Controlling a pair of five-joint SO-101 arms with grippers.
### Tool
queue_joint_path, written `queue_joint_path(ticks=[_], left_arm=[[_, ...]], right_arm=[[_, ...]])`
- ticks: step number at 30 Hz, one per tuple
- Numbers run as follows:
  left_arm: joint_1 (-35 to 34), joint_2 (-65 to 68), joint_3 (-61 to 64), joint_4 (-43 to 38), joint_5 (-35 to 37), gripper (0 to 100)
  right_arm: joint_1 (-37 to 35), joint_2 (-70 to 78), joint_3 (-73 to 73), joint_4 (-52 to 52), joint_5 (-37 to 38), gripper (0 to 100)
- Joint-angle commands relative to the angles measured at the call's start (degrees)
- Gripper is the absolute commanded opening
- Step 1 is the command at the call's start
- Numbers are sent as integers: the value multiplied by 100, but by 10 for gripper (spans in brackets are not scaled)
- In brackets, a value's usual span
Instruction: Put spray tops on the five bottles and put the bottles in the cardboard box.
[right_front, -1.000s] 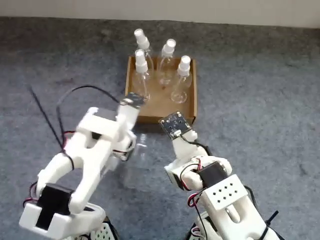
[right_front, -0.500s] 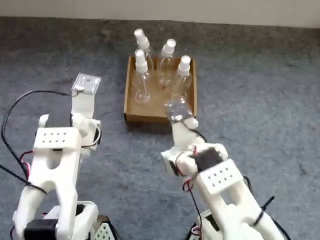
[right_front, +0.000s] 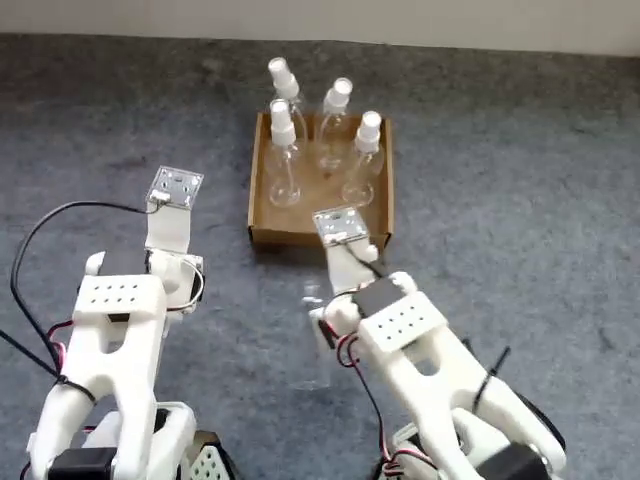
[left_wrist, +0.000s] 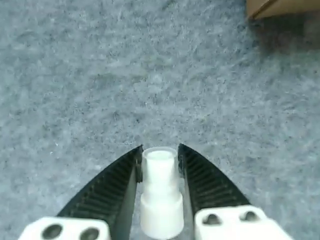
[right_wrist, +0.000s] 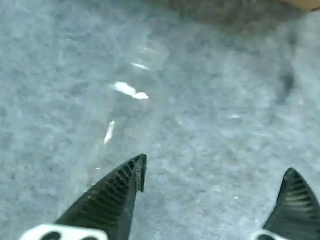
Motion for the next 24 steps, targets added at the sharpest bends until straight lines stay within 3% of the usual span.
queue_joint_path(ticks=[1, 11, 14, 18, 24], left_arm=[[-75, -180, -31, -88, 9, 5], [-66, -163, -22, -88, 9, 5], [-84, -163, -13, -88, 9, 5], [-84, -163, -13, -88, 9, 5], [-84, -189, 215, -334, 9, 5]], right_arm=[[-312, 259, -382, -198, -360, 350], [-154, -84, -1736, 286, -686, 350], [-585, -66, -2229, 286, -686, 350], [-963, 497, -1912, -233, -721, 350], [-637, 1341, -1552, -514, -677, 327]])
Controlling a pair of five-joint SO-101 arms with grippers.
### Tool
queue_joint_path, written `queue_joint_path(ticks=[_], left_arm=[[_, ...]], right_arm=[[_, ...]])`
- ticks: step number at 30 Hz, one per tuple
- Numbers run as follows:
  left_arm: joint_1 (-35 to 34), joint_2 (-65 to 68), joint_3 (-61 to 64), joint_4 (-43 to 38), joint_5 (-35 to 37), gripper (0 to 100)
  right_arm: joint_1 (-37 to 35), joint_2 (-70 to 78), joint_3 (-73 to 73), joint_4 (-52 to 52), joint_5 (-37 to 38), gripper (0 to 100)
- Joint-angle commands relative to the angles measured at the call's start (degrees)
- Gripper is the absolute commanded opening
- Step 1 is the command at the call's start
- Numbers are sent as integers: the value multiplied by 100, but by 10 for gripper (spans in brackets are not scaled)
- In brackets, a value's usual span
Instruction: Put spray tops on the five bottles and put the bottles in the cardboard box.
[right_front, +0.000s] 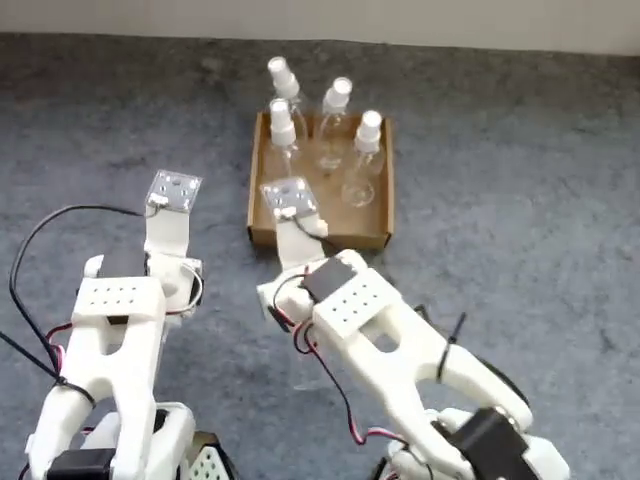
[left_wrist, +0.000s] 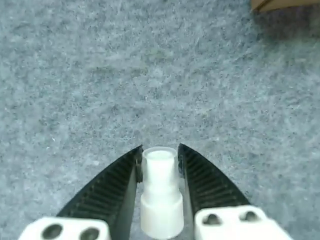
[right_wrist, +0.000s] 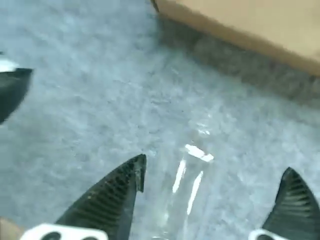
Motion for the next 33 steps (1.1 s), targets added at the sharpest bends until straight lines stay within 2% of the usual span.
queue_joint_path(ticks=[1, 7, 9, 11, 13, 16, 19, 21, 23, 27, 29, 33], left_arm=[[-40, -189, 84, -352, 9, 5], [-40, -189, 84, -422, 9, 5], [-40, -180, 84, -422, 9, 5], [-40, -163, 92, -422, 9, 5], [-31, -163, 92, -448, 9, 5], [-13, -163, 92, -448, 9, 5], [-4, -154, 92, -448, 9, 5], [-4, -154, 92, -448, 9, 5], [4, -154, 92, -448, 9, 5], [4, -154, 92, -457, 9, 5], [4, -154, 92, -457, 9, 5], [4, -154, 92, -457, 9, 5]], right_arm=[[233, 268, 66, -145, -9, 303], [435, 541, 541, -330, 141, 112], [699, 435, 567, -189, 888, 57], [1165, 207, 558, 171, 2022, 12], [1859, -136, 576, 558, 2980, 2], [3310, -743, 558, 848, 3930, 5], [4901, -1059, 391, 629, 5284, 5], [5710, -892, 215, 277, 5908, 5], [6246, -435, 75, 31, 6189, 5], [6826, 734, -514, -31, 6541, 10], [7020, 1191, -901, 13, 6673, 18], [7099, 1657, -1525, 13, 6655, 94]])
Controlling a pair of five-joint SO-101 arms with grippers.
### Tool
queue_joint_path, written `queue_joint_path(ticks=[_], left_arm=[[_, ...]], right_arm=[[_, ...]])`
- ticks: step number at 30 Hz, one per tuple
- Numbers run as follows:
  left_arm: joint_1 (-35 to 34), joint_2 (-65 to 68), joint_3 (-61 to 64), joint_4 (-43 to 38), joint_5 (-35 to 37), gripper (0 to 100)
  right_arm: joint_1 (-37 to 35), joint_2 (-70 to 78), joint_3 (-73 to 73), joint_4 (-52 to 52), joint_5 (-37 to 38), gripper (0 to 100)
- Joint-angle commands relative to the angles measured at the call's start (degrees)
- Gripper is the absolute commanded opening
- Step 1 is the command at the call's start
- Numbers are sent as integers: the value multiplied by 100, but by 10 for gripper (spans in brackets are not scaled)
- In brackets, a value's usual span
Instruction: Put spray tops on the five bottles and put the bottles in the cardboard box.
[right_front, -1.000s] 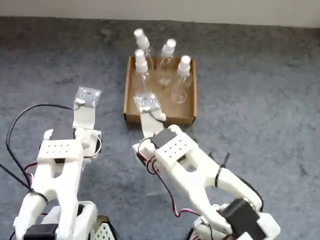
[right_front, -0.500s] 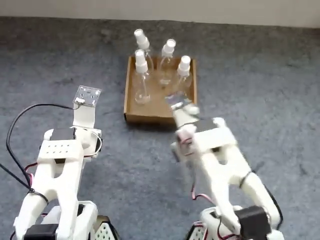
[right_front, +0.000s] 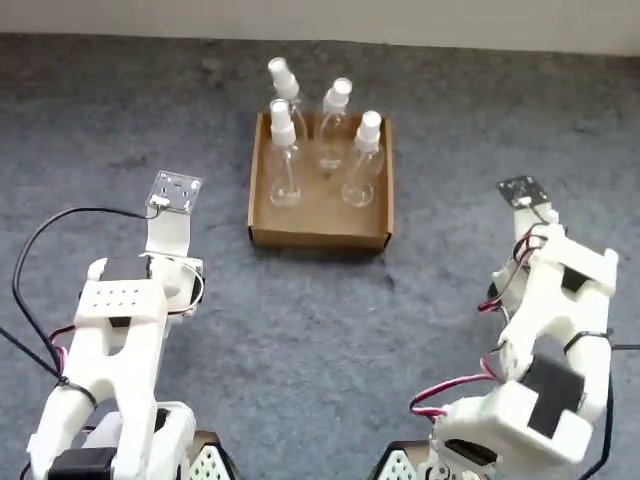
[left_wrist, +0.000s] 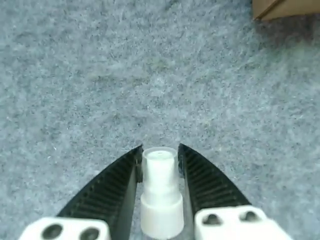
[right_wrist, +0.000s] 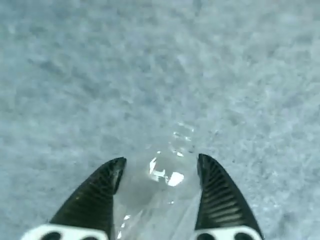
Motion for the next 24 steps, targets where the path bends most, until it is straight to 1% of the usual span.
queue_joint_path(ticks=[1, 3, 6, 8, 11, 13, 14, 19, 21, 24], left_arm=[[-4, -154, -22, -105, 9, 5], [-4, -154, -22, -105, 9, 5], [-4, -154, -22, -105, 9, 5], [-4, -154, -22, -105, 9, 5], [-4, -154, -22, -105, 9, 5], [-4, -154, -13, -105, 9, 5], [-4, -154, -13, -105, 9, 5], [-4, -154, -13, -105, 9, 5], [-4, -154, -13, -97, 9, 5], [-4, -154, -13, -97, 9, 5]], right_arm=[[84, 119, -708, -66, 70, 114], [57, 136, -690, -66, 62, 154], [57, 145, -664, -66, -387, 216], [57, 145, -655, -13, -475, 257], [13, 154, -637, 497, -492, 299], [-13, 154, -646, 857, -563, 300], [-13, 145, -655, 945, -738, 300], [40, 154, -673, 655, -1793, 300], [22, 154, -664, 541, -1960, 300], [-13, 163, -637, 462, -1987, 294]])
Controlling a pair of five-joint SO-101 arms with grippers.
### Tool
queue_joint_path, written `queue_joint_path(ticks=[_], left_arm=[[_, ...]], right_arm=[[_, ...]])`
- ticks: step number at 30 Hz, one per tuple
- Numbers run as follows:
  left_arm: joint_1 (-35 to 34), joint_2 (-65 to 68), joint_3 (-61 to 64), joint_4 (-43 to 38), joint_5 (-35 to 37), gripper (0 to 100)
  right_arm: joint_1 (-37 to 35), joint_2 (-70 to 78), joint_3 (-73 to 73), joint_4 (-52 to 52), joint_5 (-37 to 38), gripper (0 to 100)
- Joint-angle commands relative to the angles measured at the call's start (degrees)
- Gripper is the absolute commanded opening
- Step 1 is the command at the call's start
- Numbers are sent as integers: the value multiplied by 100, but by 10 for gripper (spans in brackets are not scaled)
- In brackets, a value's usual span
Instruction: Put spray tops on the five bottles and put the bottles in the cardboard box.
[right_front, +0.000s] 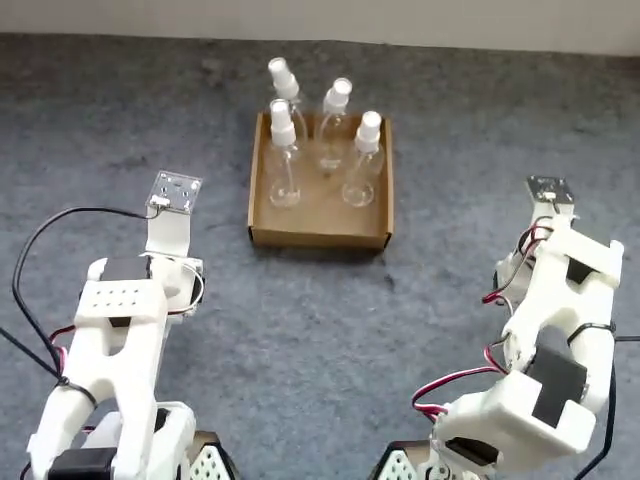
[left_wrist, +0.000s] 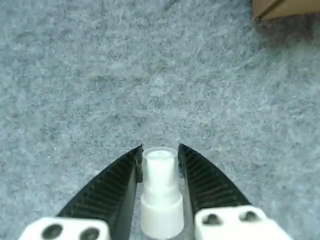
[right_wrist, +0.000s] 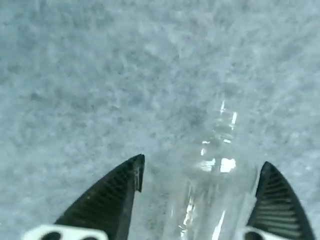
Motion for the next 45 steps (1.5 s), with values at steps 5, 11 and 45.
queue_joint_path(ticks=[5, 11, 45], left_arm=[[-4, -154, -13, -97, 9, 5], [-4, -154, -13, -79, 9, 5], [391, -1147, -2879, 1029, 1187, 4]], right_arm=[[31, -48, -66, -110, -88, 219], [-13, -48, 242, -312, -70, 229], [-3987, -3187, 22, 514, -1433, 3]])
